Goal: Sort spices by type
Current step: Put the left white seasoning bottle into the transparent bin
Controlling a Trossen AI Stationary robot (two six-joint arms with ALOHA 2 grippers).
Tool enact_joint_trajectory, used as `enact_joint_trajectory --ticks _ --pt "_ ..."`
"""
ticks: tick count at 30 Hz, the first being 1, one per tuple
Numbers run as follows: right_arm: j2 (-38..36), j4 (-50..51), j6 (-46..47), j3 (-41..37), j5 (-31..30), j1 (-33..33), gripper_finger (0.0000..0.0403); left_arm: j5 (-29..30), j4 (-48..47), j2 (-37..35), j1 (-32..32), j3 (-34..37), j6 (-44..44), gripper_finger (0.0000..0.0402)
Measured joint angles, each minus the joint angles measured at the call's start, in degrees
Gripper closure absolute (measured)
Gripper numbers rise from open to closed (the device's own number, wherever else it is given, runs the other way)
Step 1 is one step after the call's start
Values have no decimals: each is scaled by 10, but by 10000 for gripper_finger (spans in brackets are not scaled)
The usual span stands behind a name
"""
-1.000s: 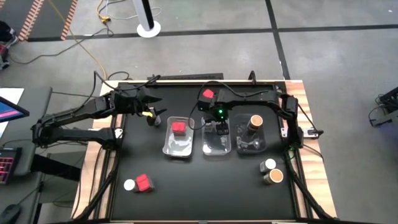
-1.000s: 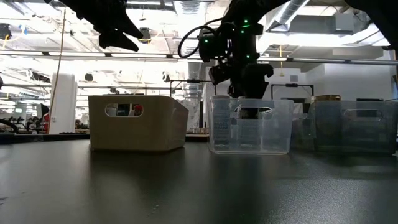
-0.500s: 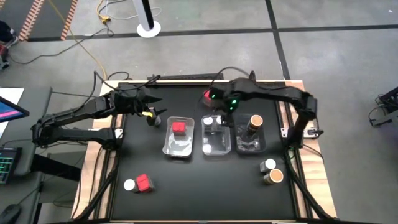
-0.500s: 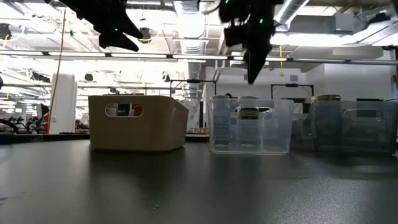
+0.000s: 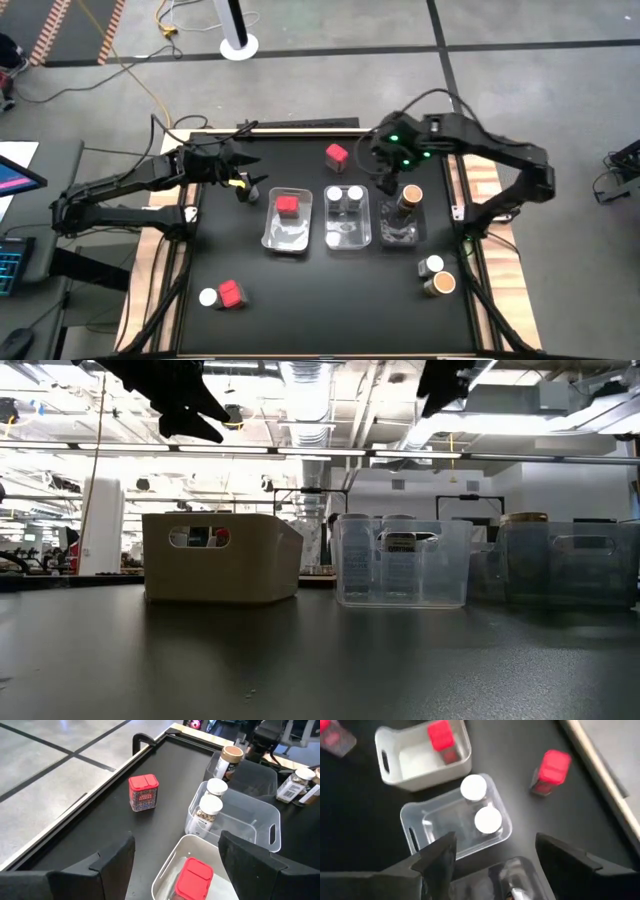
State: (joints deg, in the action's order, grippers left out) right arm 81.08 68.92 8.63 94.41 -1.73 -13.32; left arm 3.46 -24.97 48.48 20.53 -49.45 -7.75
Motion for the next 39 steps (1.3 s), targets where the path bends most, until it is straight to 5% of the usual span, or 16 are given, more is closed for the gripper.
enact_joint_trajectory --ticks 6,18,26,39 --pt "-83 -54 55 -69 -141 61 105 0 0 0 0 0 0 127" --pt "-271 -315 151 -363 -259 141 106 0 -2 4 -5 0 12 127" --pt "-326 -426 143 -464 -269 131 106 30 -2 4 -53 0 28 143" --pt "-335 -425 110 -471 -270 116 107 81 -2 4 -91 0 -36 193"
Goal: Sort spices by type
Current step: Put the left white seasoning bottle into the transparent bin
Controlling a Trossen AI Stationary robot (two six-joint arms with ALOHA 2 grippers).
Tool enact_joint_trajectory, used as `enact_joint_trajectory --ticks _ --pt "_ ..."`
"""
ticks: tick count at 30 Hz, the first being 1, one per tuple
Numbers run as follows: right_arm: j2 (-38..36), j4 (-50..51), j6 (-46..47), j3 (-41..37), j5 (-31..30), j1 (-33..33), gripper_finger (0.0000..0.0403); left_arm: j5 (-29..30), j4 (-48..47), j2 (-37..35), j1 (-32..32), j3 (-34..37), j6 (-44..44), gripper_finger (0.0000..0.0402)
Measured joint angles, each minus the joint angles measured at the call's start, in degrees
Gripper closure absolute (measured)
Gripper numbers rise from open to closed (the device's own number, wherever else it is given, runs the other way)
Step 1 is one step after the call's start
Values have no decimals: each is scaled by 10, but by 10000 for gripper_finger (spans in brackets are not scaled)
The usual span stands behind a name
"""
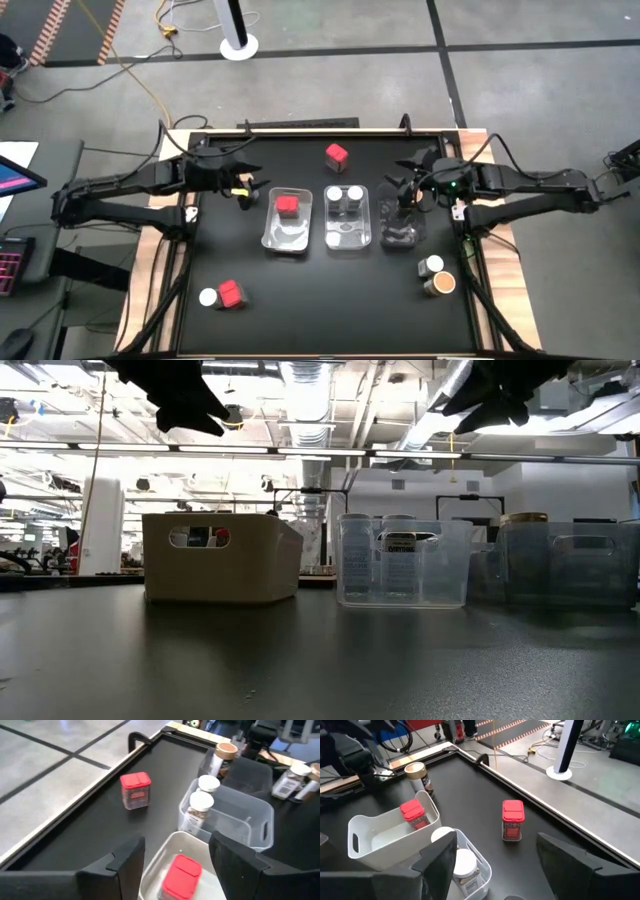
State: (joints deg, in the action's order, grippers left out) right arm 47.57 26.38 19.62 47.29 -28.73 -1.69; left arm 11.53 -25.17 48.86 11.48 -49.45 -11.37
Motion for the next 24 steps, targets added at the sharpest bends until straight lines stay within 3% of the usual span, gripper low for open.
enact_joint_trajectory --ticks 8,13,24 --pt "0 10 -7 0 1 2 107 14 -3 0 -67 -2 -27 199" --pt "0 20 -7 0 1 2 107 66 -44 11 -88 -38 -45 199" --pt "0 19 -6 0 4 2 107 83 -119 137 -89 -147 -18 199"
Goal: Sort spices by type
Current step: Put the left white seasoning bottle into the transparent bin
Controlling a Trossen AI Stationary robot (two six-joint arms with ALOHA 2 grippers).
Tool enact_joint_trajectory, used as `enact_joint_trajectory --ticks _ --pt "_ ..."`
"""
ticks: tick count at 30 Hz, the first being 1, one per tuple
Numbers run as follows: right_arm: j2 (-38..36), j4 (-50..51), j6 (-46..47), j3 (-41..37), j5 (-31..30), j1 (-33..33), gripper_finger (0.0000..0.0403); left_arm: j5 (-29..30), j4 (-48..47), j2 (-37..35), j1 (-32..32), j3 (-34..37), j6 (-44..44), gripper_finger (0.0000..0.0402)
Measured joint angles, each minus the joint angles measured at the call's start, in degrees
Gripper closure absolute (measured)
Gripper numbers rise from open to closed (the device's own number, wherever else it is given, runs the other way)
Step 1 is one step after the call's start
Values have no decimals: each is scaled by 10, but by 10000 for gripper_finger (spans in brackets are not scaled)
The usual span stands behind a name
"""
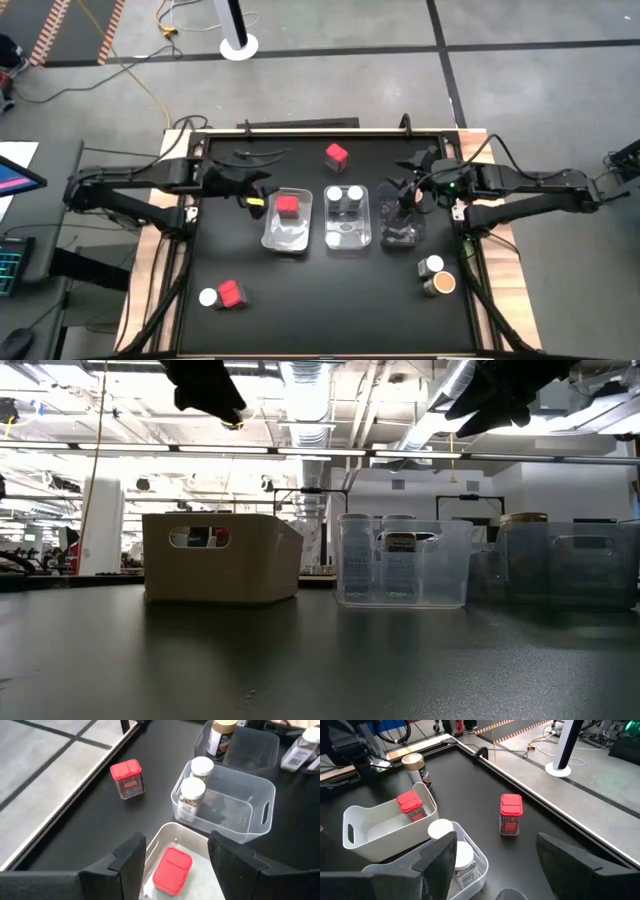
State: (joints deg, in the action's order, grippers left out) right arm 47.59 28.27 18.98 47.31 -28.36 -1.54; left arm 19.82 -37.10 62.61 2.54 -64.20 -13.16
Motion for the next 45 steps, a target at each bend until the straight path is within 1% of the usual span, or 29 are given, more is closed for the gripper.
enact_joint_trajectory --ticks 2,5,11,13,18,26,31,37,42,45 --pt "0 0 0 0 0 0 107 -5 -10 20 -1 -15 3 199" --pt "0 1 0 0 0 0 107 -18 -41 47 -6 -41 -16 199" --pt "0 14 0 0 0 0 107 -13 -157 94 -25 -111 -87 200" --pt "0 15 0 0 0 0 107 0 -194 107 -33 -132 -120 203" --pt "0 15 -14 0 0 0 107 -3 -259 128 -48 -170 -234 217" --pt "0 15 -30 0 0 0 107 -15 -264 132 -52 -176 -340 224" --pt "0 15 -35 0 0 0 107 -19 -265 132 -52 -176 -355 224" --pt "0 15 -41 0 0 0 107 -65 -275 131 -52 -176 -494 224" --pt "0 15 -41 0 0 0 107 -67 -322 131 -70 -176 -599 224" --pt "0 15 -41 0 0 0 107 -68 -329 132 -93 -176 -642 224"
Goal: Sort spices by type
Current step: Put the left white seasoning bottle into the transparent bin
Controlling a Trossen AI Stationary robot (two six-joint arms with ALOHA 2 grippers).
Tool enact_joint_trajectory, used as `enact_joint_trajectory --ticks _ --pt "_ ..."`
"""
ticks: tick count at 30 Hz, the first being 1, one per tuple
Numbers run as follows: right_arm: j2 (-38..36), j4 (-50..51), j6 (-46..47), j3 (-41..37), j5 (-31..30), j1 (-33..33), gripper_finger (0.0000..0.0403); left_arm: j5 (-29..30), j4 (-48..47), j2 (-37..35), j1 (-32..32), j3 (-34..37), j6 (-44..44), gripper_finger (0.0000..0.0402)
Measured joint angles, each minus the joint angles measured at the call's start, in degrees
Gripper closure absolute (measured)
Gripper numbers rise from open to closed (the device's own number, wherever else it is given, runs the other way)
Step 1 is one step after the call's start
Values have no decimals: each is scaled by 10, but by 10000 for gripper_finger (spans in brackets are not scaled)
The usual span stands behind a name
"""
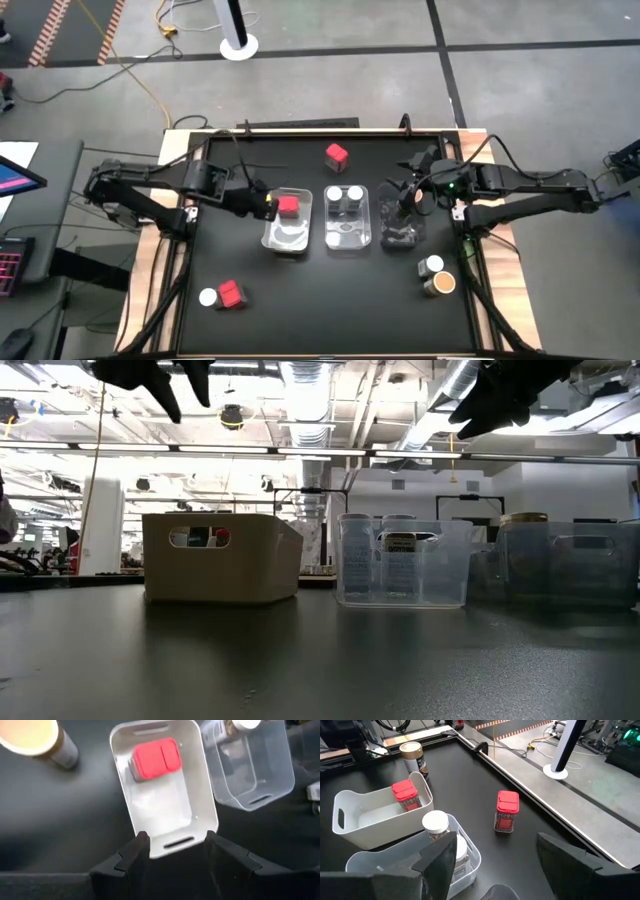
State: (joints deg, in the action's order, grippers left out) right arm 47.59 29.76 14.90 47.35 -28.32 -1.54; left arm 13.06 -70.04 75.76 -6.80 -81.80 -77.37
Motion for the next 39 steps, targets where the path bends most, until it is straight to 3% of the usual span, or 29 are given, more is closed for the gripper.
enact_joint_trajectory --ticks 5,10,17,24,33,39 --pt "0 5 -3 0 0 0 107 -10 0 0 -55 0 -36 224" --pt "0 19 -4 0 1 0 107 -4 -17 0 -127 1 -126 224" --pt "0 21 -4 0 14 0 107 32 -91 0 -237 12 -342 224" --pt "0 21 -4 0 15 0 107 34 -122 3 -307 14 -499 224" --pt "0 31 -4 0 15 0 107 7 -129 60 -327 14 -519 224" --pt "0 31 -4 0 23 0 107 -59 -123 97 -327 14 -412 224"
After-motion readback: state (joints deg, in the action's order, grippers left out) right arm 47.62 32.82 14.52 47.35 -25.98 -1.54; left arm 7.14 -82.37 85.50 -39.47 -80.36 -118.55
